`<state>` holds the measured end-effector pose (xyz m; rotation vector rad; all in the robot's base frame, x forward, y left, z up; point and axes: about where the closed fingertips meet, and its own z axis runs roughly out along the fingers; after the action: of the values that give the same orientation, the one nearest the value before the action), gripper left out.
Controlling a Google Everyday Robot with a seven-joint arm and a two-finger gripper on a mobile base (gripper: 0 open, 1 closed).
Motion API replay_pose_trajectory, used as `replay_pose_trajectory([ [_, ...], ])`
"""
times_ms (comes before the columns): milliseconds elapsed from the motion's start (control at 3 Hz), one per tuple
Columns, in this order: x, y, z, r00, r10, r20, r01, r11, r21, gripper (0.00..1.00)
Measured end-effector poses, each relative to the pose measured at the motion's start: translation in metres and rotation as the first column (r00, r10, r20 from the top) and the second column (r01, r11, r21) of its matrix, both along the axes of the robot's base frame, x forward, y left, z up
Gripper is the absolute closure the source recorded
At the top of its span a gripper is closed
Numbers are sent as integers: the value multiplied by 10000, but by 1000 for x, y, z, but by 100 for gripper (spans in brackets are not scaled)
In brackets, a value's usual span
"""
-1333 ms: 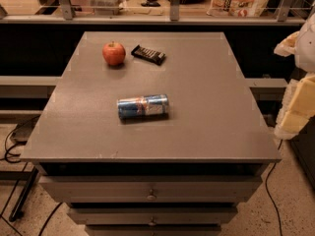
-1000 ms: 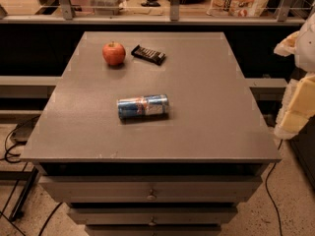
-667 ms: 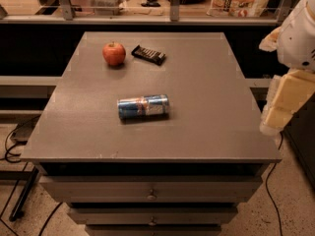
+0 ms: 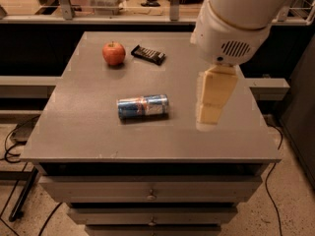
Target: Place redbull can upright
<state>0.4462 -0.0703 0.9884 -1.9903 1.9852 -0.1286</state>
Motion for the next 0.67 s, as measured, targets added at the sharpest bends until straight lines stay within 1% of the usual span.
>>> replay_pose_trajectory([
  [333, 0, 0, 1, 10000, -1, 22, 1, 10000, 5, 0],
  [667, 9, 30, -18, 9973, 544, -491, -556, 9982, -243, 0],
])
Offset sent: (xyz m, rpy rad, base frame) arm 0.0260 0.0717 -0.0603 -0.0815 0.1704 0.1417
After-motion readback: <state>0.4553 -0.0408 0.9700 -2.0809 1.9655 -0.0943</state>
